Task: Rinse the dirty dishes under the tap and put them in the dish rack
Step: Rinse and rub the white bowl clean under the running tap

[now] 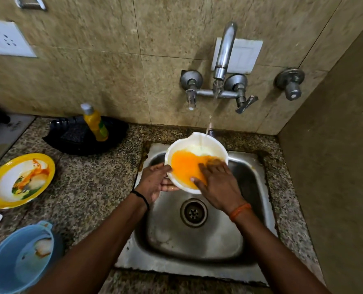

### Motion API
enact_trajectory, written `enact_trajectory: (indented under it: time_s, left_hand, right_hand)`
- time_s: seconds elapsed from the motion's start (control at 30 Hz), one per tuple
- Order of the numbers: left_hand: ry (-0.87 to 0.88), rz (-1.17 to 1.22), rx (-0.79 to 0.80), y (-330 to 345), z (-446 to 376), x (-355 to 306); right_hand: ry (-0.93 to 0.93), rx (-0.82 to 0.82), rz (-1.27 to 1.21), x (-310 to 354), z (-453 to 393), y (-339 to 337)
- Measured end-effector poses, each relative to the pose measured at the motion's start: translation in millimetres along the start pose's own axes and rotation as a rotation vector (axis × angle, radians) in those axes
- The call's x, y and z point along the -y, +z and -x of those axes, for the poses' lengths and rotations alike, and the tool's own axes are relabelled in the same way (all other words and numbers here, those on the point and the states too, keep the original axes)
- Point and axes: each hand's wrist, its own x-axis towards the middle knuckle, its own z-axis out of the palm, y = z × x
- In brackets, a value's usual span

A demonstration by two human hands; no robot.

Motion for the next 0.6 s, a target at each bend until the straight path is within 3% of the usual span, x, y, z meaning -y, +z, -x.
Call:
enact_trajectory:
  time_s: [0.17, 0.3, 0.5, 0.6]
  left_hand:
    - [0.018, 0.007, -0.038, -2, -1, -2]
    - [0.032, 0.042, -0.05, -8, -3, 3]
    - [0.065, 0.006, -0.075, -3, 2, 1]
    - [0.059, -0.011, -0.075, -3, 1, 4]
  right_hand:
    - [-0.155, 0.096, -0.221, 15, 23, 5]
    - [0.0, -0.041, 0.005, -10, 24, 16]
    - [-0.18, -0.02, -0.127, 14, 41, 26]
    - [-0.045, -0.053, -0.049, -16, 25, 29]
